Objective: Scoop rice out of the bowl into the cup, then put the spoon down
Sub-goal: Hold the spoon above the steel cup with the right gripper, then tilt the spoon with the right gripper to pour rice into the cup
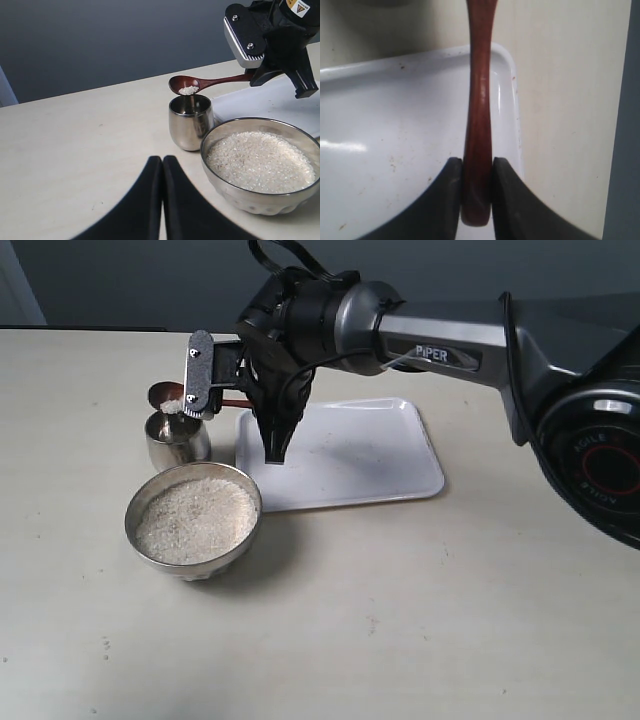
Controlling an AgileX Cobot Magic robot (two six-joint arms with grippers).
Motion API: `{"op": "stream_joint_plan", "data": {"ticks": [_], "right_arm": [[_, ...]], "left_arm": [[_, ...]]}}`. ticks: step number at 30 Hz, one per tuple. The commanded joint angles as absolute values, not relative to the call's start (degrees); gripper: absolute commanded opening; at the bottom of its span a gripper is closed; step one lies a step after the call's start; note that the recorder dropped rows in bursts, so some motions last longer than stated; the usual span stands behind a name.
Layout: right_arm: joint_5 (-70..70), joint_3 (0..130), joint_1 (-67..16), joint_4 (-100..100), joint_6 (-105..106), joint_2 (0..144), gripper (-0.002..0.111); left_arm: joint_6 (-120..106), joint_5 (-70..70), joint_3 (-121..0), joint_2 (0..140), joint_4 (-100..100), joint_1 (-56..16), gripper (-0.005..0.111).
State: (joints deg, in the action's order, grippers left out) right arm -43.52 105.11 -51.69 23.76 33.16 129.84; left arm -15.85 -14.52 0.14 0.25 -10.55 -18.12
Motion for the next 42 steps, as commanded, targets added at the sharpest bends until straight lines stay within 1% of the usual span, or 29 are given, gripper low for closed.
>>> {"op": "stream_joint_plan", "data": {"ticks": [1,7,12,23,33,42], "right_arm": [[-43.6,105.3,-51.4,23.5,33.2,129.5,-0.001],[-43.8,105.3,-51.6,23.5,33.2,129.5,-0.001],[-44.7,105.3,-52.3,29.7,29.6,129.5,-0.001],[-45.9,105.3,-54.3,32.6,28.3,129.5,-0.001],[-45.9,100.8,-55.3,36.1,25.4,129.5,-0.001],[-44.6,100.8,-55.4,37.1,24.5,129.2,-0.001]], "left_arm": [[-15.6,-13.7,0.0,0.0,-10.4,-18.4,0.001],[-15.6,-13.7,0.0,0.0,-10.4,-18.4,0.001],[-15.6,-13.7,0.0,0.0,-10.6,-18.4,0.001],[-15.6,-13.7,0.0,0.0,-10.6,-18.4,0.001],[-15.6,-13.7,0.0,0.0,-10.6,-18.4,0.001],[-15.6,-13.7,0.0,0.0,-10.6,-18.4,0.001]]}}
